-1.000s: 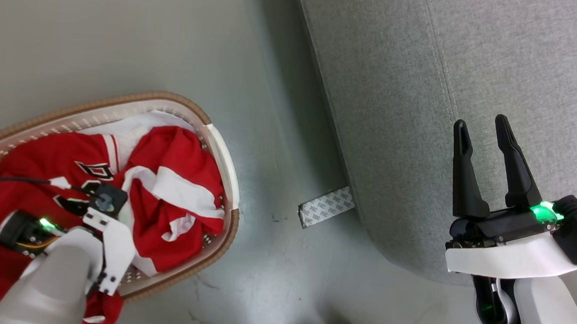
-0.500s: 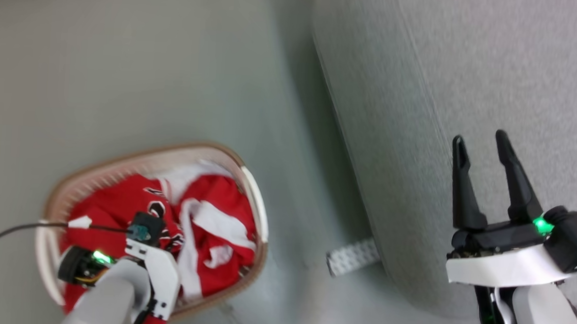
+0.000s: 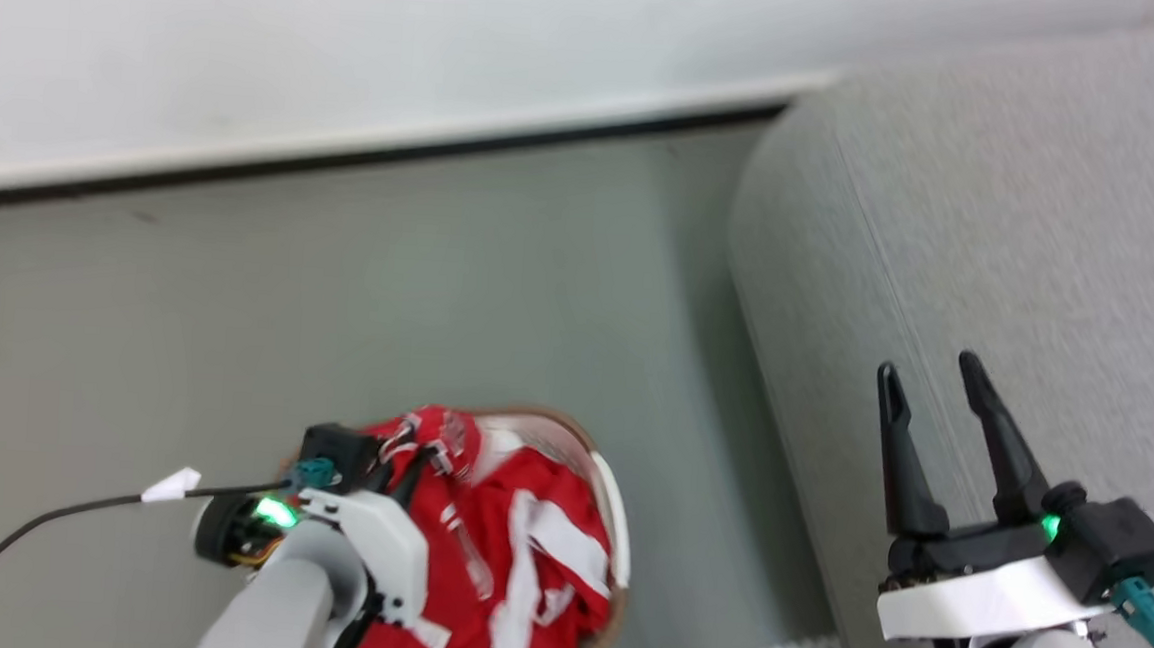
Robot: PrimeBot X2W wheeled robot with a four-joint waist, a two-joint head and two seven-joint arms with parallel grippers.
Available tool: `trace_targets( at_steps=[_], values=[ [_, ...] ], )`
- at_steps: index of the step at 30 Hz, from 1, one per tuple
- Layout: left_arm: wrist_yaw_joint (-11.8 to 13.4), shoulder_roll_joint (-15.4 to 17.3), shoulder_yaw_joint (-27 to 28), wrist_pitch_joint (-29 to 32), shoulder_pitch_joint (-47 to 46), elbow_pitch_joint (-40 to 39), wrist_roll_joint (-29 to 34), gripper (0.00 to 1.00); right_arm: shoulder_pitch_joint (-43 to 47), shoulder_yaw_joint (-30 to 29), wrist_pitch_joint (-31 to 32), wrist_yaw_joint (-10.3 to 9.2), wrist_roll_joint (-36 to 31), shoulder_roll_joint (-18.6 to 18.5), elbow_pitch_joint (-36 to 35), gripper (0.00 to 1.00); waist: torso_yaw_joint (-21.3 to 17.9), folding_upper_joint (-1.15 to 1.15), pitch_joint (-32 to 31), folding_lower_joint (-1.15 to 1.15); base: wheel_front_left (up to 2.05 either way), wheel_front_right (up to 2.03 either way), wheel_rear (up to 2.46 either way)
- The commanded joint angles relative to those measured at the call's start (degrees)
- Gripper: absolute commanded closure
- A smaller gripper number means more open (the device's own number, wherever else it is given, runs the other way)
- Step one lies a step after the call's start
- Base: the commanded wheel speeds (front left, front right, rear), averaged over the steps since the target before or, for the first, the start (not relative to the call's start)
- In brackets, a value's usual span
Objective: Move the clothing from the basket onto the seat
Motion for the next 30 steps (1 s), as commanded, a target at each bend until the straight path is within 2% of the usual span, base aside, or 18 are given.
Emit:
trace_targets(
  at_steps=[1, 7, 8, 20, 24, 30],
  values=[
    [-0.16, -0.26, -0.09, -0.19, 1.84, -3.54, -1.05, 1.0, 1.41, 0.05, -0.19, -0.12, -0.76, -0.15, 0.47, 0.0, 3.8, 0.0, -4.51, 0.01, 0.0, 0.0, 0.0],
    [-0.21, -0.51, -1.44, -0.17, 5.78, -15.52, -3.38, 1.0, 3.48, 0.88, -0.18, -0.12, -0.65, -0.34, 1.3, 0.0, 6.49, 0.0, -8.79, 0.01, 0.0, 0.0, 0.0],
    [-0.21, -0.51, -1.44, -0.17, 5.78, -15.52, -3.38, 1.0, 3.48, 0.88, -0.18, -0.12, -0.65, -0.34, 1.3, 0.0, 6.49, 0.0, -8.79, 0.01, 0.0, 0.0, 0.0],
    [-0.21, 0.48, -3.22, -0.18, 8.44, -37.55, -7.82, 1.0, 5.86, 4.56, -0.18, -0.12, 0.55, -1.22, 1.88, 0.0, 9.95, 0.0, -13.55, 0.01, 0.0, 0.0, 0.0],
    [-0.22, 0.81, -3.4, -0.18, 8.34, -41.97, -8.56, 1.0, 5.9, 6.08, -0.18, -0.12, 0.7, -1.64, 2.02, 0.0, 10.52, 0.0, -13.92, 0.01, 0.0, 0.0, 0.0],
    [-0.23, 1.2, -3.69, 0.03, 8.71, -44.58, -10.03, 1.0, 5.56, 8.73, -0.18, -0.12, 1.37, -2.07, 2.39, 0.0, 10.78, 0.0, -13.91, 0.01, 0.0, 0.0, 0.0]
  ],
)
